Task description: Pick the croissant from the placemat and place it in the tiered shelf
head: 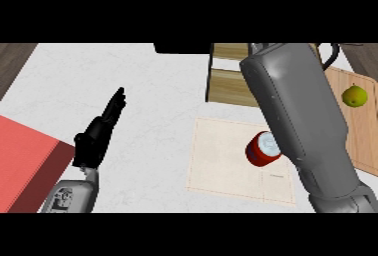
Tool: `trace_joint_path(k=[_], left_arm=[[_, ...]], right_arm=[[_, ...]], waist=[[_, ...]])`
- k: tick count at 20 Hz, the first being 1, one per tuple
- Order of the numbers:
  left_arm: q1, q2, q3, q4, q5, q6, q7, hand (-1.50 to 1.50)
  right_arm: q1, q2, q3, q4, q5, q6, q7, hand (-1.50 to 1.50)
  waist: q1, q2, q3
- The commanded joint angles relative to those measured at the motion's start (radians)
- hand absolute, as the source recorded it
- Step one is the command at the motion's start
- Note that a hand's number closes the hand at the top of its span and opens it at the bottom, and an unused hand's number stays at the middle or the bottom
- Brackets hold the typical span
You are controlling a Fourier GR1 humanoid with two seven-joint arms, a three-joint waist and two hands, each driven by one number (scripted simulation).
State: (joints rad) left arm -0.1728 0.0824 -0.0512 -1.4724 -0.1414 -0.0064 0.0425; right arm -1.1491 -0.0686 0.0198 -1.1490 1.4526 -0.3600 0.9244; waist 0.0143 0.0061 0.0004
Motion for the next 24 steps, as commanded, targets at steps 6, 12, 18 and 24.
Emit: trace_joint_path(k=[6, 12, 18, 24], left_arm=[[-0.058, 0.005, 0.027, 0.045, 0.015, -0.017, 0.010, 0.00], [0.015, -0.008, -0.013, 0.001, -0.012, -0.017, -0.011, 0.00], [0.013, 0.015, 0.035, 0.018, 0.013, -0.021, -0.011, 0.00], [-0.024, -0.015, 0.037, 0.076, -0.006, 0.012, -0.057, 0.00]], right_arm=[[-0.046, -0.030, -0.118, 0.150, -0.135, -0.237, -0.140, 1.50], [0.031, -0.068, -0.151, 0.214, -0.232, -0.345, -0.282, 1.50], [0.056, -0.085, -0.159, 0.176, 0.051, -0.193, 0.065, -1.50], [0.152, -0.057, -0.165, -0.012, -0.022, -0.192, 0.036, -1.50]], waist=[[-0.002, -0.002, -0.001], [-0.002, -0.003, 0.000], [-0.015, -0.009, -0.001], [-0.024, -0.009, -0.001]])
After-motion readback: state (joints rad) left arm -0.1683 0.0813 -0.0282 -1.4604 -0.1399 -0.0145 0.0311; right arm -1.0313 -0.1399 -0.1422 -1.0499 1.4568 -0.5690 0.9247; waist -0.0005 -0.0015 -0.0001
